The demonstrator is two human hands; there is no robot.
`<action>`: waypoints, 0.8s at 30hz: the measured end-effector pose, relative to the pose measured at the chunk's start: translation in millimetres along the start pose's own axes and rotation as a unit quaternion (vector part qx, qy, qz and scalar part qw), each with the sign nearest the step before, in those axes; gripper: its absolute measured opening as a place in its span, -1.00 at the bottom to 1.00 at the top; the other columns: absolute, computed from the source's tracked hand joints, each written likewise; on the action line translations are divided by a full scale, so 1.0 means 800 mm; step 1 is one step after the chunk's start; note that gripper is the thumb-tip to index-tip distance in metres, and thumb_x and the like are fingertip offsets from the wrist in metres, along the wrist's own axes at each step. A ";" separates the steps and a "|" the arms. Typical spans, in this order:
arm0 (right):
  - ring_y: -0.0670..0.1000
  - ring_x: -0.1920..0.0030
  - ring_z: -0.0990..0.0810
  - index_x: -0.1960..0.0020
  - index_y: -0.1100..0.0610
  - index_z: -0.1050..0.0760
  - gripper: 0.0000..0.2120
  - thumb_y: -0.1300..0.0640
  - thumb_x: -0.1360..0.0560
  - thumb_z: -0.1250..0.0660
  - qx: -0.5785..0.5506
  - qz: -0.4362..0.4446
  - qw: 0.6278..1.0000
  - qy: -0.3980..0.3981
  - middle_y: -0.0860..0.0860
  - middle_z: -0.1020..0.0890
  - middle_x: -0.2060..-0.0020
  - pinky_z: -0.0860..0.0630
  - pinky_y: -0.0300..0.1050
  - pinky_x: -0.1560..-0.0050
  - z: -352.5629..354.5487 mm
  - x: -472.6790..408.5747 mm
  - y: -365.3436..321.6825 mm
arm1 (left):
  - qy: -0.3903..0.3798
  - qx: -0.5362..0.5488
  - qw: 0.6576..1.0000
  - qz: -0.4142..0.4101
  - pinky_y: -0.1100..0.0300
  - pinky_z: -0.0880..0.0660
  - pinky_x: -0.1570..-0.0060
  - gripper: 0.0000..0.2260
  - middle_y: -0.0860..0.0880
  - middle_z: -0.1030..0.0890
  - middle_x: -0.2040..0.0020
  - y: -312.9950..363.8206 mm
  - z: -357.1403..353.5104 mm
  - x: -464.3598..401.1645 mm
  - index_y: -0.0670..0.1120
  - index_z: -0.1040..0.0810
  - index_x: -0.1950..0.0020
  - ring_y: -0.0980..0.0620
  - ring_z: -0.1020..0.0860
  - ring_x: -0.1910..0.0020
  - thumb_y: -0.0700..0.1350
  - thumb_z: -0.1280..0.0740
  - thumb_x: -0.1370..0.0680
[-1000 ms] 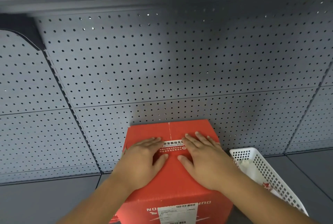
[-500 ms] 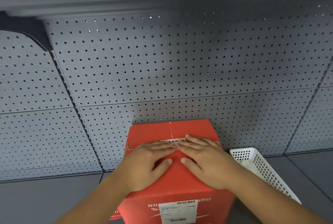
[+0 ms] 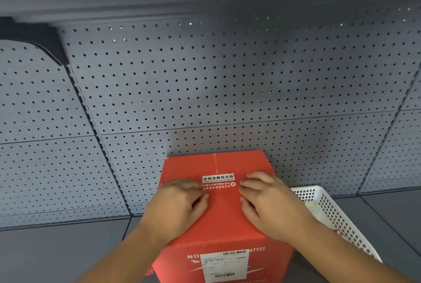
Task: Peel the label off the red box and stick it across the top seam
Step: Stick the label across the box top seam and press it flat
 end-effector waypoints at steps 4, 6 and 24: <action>-0.02 -0.36 -0.47 -0.30 0.02 -0.60 -0.57 -0.15 -0.59 -0.16 -0.014 0.002 1.000 -0.020 -0.13 -0.63 -0.29 -0.47 0.07 -0.35 0.004 -0.004 -0.010 | 0.002 0.014 1.000 -0.001 0.06 -0.62 -0.09 -0.76 0.11 -0.72 -0.12 0.001 0.001 0.000 0.06 -0.73 -0.08 0.06 -0.66 -0.05 0.09 -0.32 -0.58; -0.04 -0.49 -0.34 -0.45 -0.05 -0.46 -0.48 -0.25 -0.61 -0.08 -0.028 0.000 0.999 -0.032 -0.17 -0.49 -0.44 -0.30 0.07 -0.47 0.001 -0.003 -0.011 | -0.004 0.012 1.000 -0.003 0.04 -0.60 -0.15 -0.75 0.12 -0.72 -0.15 -0.001 -0.001 -0.001 0.07 -0.74 -0.12 0.06 -0.65 -0.09 0.08 -0.31 -0.59; -0.14 -0.60 0.20 -0.64 -0.04 0.16 -0.27 -0.37 -0.58 0.26 -0.071 -0.038 0.983 -0.162 -0.13 0.08 -0.64 0.18 0.04 -0.60 -0.015 -0.022 -0.032 | -0.165 0.003 0.986 -0.008 0.38 0.31 -0.41 -0.47 0.22 0.01 -0.64 0.003 -0.006 -0.011 0.26 -0.04 -0.63 0.25 0.08 -0.61 0.28 -0.04 -0.66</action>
Point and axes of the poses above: each hand's wrist, its own x-axis away from the middle knuckle, its own z-axis out of the back of the hand, y = z × x, the point moved 2 cm from there along -x, towards the middle knuckle
